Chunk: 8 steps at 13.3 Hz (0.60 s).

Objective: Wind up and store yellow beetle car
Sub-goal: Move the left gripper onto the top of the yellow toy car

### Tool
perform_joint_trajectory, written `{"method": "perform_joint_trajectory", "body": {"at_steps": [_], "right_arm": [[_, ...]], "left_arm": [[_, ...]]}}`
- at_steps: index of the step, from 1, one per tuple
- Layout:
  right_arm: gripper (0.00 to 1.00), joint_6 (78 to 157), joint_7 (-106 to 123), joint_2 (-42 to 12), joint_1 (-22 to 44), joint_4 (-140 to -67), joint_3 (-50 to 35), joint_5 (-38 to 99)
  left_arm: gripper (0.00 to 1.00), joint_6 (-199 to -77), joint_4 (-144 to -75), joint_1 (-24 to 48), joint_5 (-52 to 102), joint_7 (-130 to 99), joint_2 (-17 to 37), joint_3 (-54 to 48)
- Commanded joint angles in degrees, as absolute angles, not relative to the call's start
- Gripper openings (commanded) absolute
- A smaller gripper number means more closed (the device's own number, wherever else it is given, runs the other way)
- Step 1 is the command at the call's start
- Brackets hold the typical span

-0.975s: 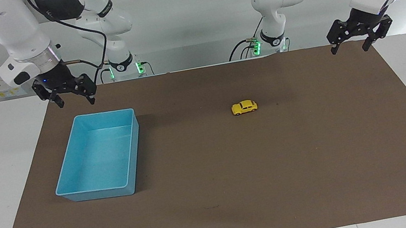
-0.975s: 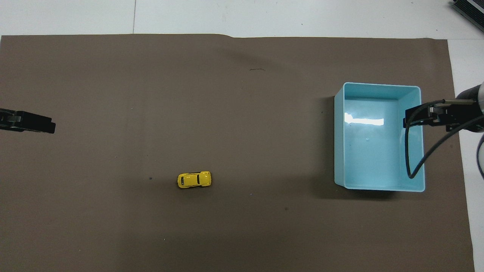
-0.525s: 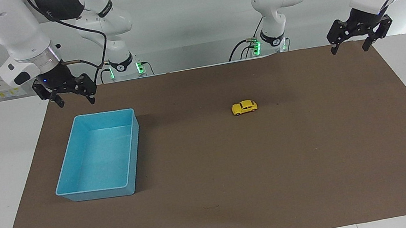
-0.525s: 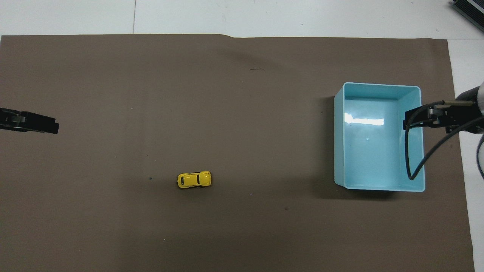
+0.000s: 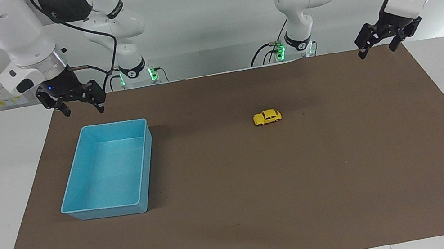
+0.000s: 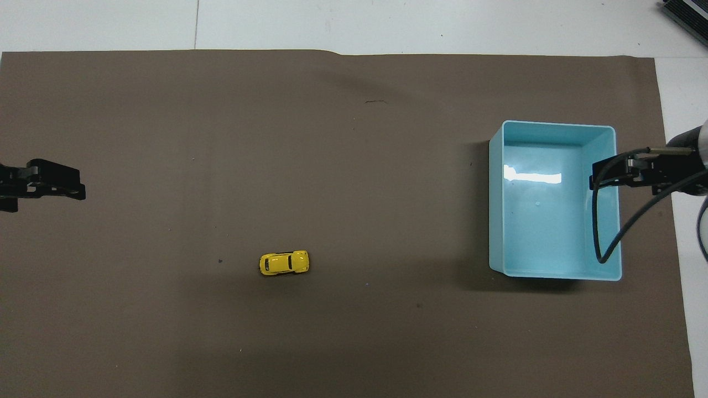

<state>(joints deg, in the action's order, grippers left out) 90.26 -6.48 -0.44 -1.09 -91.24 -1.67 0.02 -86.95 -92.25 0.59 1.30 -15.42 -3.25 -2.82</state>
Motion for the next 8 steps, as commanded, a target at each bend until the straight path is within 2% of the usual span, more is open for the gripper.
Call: {"method": "perform_joint_trajectory", "body": {"at_steps": [1, 5, 8], "right_arm": [[1.00, 89.82, -5.10, -0.44, -1.32, -90.79, -1.93, -0.62], [1.00, 89.91, -5.19, -0.44, -1.32, -90.79, -1.93, -0.62], [1.00, 89.91, -5.10, -0.44, -1.32, -90.79, -1.93, -0.62]], "left_arm": [[1.00, -85.43, -93.16, 0.70, 3.32, -30.52, -4.57, -3.16], [1.00, -85.08, -91.94, 0.44, 3.87, -42.24, -4.66, -3.16], [1.00, -85.17, -92.90, 0.70, 4.74, -62.95, -5.62, -3.25]]}}
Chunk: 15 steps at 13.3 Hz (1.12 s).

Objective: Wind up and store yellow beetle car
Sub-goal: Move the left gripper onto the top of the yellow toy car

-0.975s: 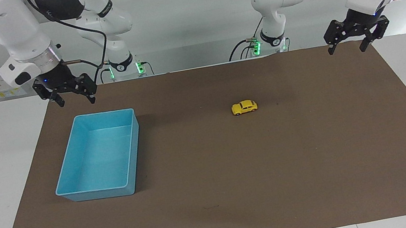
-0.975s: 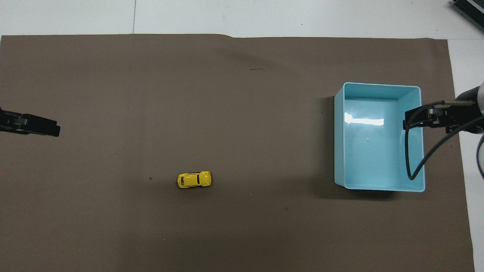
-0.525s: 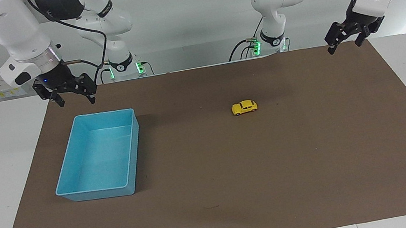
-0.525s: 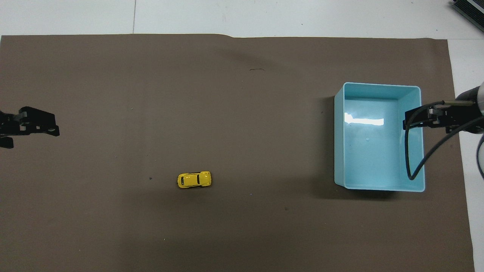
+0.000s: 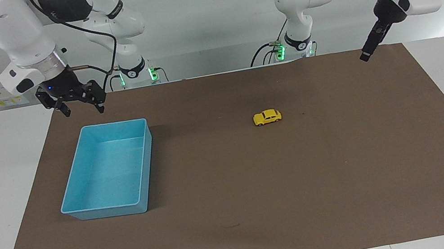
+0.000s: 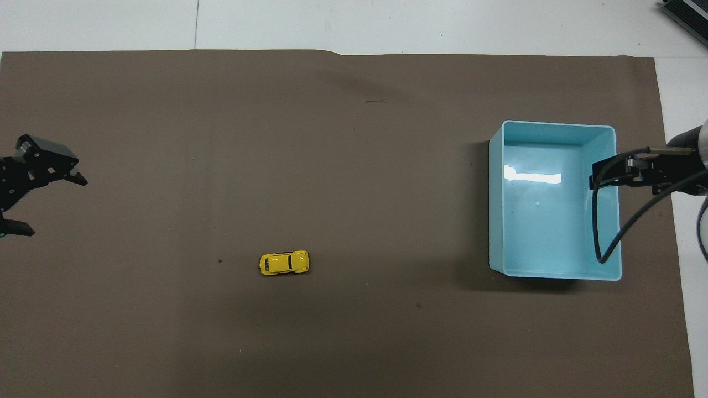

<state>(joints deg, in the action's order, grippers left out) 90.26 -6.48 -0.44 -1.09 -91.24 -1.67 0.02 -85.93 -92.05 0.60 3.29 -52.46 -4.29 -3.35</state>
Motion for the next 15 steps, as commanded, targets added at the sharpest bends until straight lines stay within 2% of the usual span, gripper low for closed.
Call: {"method": "perform_joint_trajectory", "body": {"at_steps": [1, 3, 6, 15], "right_arm": [[1.00, 89.91, -5.10, -0.44, -1.32, -90.79, -1.93, -0.62], [1.00, 89.91, -5.19, -0.44, -1.41, -90.88, -1.93, -0.62], [1.00, 89.91, -5.10, -0.44, -1.41, -90.88, -1.93, -0.62], [1.00, 89.82, -4.92, -0.44, -1.58, -90.88, -1.93, -0.61]], "left_arm": [[1.00, -84.82, -93.16, 0.79, 6.31, -68.50, -5.71, -3.25], [1.00, -84.55, -96.22, 0.97, 7.55, -79.22, -7.72, -3.43], [1.00, -86.12, -102.46, 5.26, 8.53, -91.37, -10.54, -3.78], [1.00, -100.27, -117.41, 13.70, 11.34, -112.40, -10.90, -3.87]]}}
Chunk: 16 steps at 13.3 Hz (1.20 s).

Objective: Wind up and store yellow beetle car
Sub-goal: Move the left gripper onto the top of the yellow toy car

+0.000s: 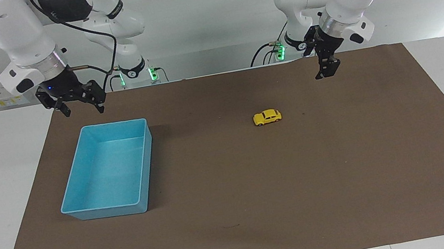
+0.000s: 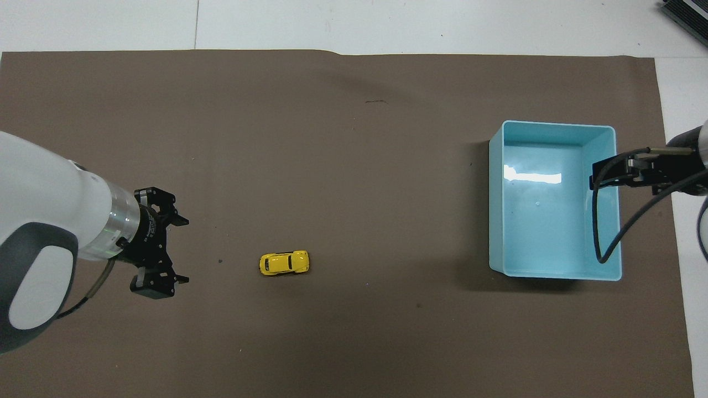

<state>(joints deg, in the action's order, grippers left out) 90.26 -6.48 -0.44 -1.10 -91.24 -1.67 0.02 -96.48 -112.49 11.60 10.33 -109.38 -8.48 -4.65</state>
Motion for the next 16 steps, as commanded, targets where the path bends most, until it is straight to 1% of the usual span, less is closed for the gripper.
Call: {"method": "perform_joint_trajectory", "body": {"at_steps": [1, 5, 7, 8, 10, 12, 14, 16], "right_arm": [[1.00, 89.82, -4.92, -0.44, -1.67, -90.88, -1.85, -0.62], [1.00, 89.82, -4.92, -0.44, -1.58, -90.88, -1.93, -0.62], [1.00, 89.74, -4.83, -0.35, -1.58, -90.88, -1.93, -0.62], [1.00, 89.74, -4.75, -0.44, -1.58, -90.88, -1.85, -0.62], [1.00, 89.74, -4.75, -0.35, -1.67, -90.97, -1.85, -0.62], [1.00, 89.74, -4.83, -0.35, -1.58, -90.88, -1.93, -0.62], [1.00, 89.74, -4.83, -0.35, -1.67, -90.88, -1.85, -0.62], [1.00, 89.74, -4.83, -0.35, -1.58, -90.88, -1.85, -0.61]], "left_arm": [[1.00, -101.85, -118.73, 14.84, 11.34, -113.54, -10.90, -3.78], [1.00, -111.85, -124.70, 19.33, 11.34, -122.58, -10.28, -3.78], [1.00, -114.78, -125.94, 21.08, 11.34, -126.03, -9.94, -3.78], [1.00, -115.13, -126.90, 22.75, 11.34, -126.73, -8.97, -3.78], [1.00, -120.46, -130.15, 25.30, 11.25, -129.53, -6.69, -3.78], [1.00, -126.80, -133.14, 25.58, 11.25, -132.70, -5.98, -3.78], [1.00, -130.24, -133.77, 28.46, 11.25, -135.42, -2.65, -3.69], [1.00, -134.62, -133.86, 29.26, 11.25, -138.76, -0.54, -3.69]]}}
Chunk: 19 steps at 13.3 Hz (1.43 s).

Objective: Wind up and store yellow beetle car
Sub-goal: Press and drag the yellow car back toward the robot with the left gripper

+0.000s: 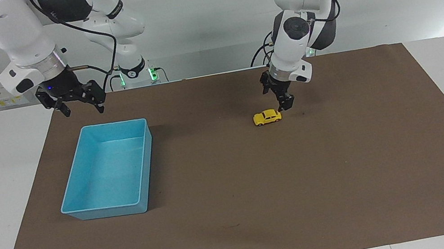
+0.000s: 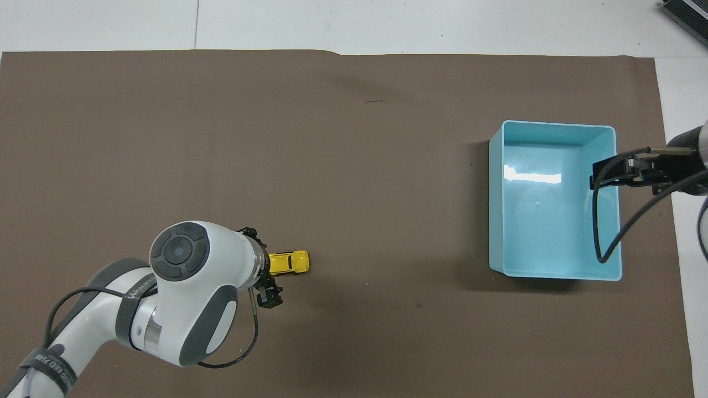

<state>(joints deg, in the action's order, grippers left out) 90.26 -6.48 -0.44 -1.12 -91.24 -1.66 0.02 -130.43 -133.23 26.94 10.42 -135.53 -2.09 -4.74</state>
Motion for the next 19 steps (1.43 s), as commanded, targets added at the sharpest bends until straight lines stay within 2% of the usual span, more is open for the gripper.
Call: {"method": "perform_joint_trajectory", "body": {"at_steps": [1, 3, 7, 11, 12, 14, 15, 16, 17, 19], "right_arm": [[1.00, 89.65, -4.83, -0.35, -1.58, -90.88, -1.85, -0.62], [1.00, 89.65, -4.83, -0.35, -1.58, -90.88, -1.85, -0.53], [1.00, 89.65, -4.92, -0.35, -1.58, -90.97, -1.85, -0.61], [1.00, 89.65, -4.92, -0.35, -1.58, -90.97, -1.85, -0.62], [1.00, 89.65, -4.92, -0.35, -1.58, -90.88, -1.85, -0.53], [1.00, 89.65, -5.01, -0.35, -1.58, -90.97, -1.85, -0.61], [1.00, 89.65, -5.01, -0.35, -1.58, -90.88, -1.85, -0.53], [1.00, 89.65, -5.01, -0.35, -1.58, -90.88, -1.85, -0.53], [1.00, 89.65, -5.01, -0.35, -1.58, -90.88, -1.85, -0.53], [1.00, 89.65, -5.01, -0.35, -1.58, -90.97, -1.85, -0.61]], "left_arm": [[1.00, -136.74, -133.86, 29.88, 11.25, -140.08, 0.34, -3.69], [1.00, -139.21, -134.56, 31.99, 11.25, -140.19, 2.45, -3.69], [1.00, -141.33, -137.81, 33.48, 11.07, -140.19, 1.32, -3.69], [1.00, -141.33, -138.16, 33.23, 11.07, -140.01, 1.23, -3.60], [0.95, -141.33, -138.43, 32.96, 11.07, -140.01, 1.14, -3.60], [0.79, -141.33, -138.51, 32.61, 10.90, -139.57, 1.14, -3.34], [0.55, -141.33, -138.52, 31.82, 10.72, -139.48, 1.23, -3.43], [0.39, -141.33, -138.52, 31.56, 10.64, -139.48, 1.23, -3.43], [0.27, -141.33, -138.43, 31.55, 10.29, -139.48, 1.23, -3.34], [0.20, -141.33, -138.52, 31.64, 9.84, -139.40, 1.23, -3.43]]}}
